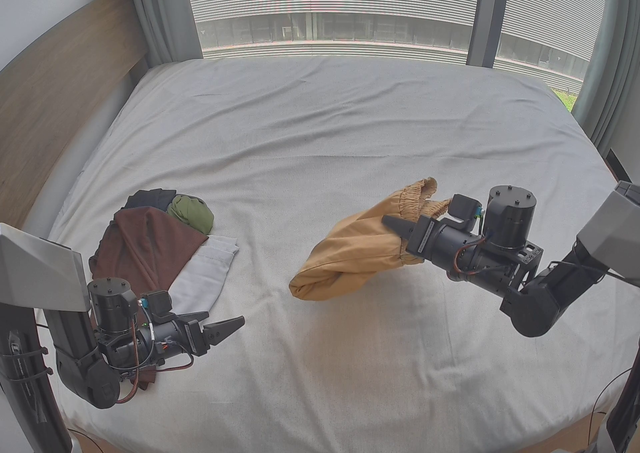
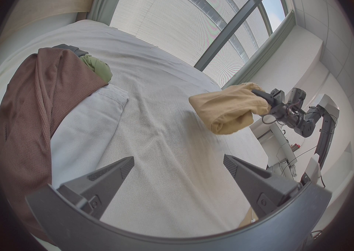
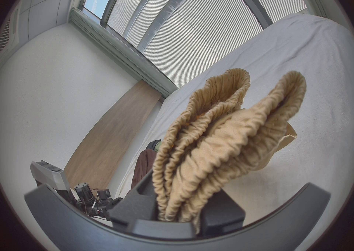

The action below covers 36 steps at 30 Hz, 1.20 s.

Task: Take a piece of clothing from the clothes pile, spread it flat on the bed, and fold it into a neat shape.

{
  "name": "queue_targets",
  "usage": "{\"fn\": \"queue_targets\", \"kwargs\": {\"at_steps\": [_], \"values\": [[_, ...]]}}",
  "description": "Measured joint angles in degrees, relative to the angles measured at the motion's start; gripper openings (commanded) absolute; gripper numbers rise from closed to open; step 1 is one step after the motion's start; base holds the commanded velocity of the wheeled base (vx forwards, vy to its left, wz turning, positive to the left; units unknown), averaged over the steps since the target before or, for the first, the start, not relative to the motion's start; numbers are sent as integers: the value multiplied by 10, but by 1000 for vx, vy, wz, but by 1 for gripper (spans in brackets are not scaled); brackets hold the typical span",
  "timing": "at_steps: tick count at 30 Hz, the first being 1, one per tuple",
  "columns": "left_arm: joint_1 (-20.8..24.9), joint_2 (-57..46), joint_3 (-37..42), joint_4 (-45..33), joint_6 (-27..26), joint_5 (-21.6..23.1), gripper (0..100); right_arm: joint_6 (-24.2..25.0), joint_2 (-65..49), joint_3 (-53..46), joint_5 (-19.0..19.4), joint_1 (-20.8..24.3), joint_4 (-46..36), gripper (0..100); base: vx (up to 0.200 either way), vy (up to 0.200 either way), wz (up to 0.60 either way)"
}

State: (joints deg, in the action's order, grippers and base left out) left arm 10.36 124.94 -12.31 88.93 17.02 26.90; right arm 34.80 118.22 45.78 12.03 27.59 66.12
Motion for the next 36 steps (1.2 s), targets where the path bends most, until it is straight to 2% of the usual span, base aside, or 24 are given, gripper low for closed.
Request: {"fn": "queue_targets", "kwargs": {"at_steps": [18,29,36], "values": [[0,0,1,0,0,0,100,0,19,185,35,-9,-132,0,0,0,0],[0,2,2,0,0,1,100,0,74,265,69,-14,-141,0,0,0,0],[0,4,2,0,0,1,100,1,90,279,111,-19,-141,0,0,0,0]]}}
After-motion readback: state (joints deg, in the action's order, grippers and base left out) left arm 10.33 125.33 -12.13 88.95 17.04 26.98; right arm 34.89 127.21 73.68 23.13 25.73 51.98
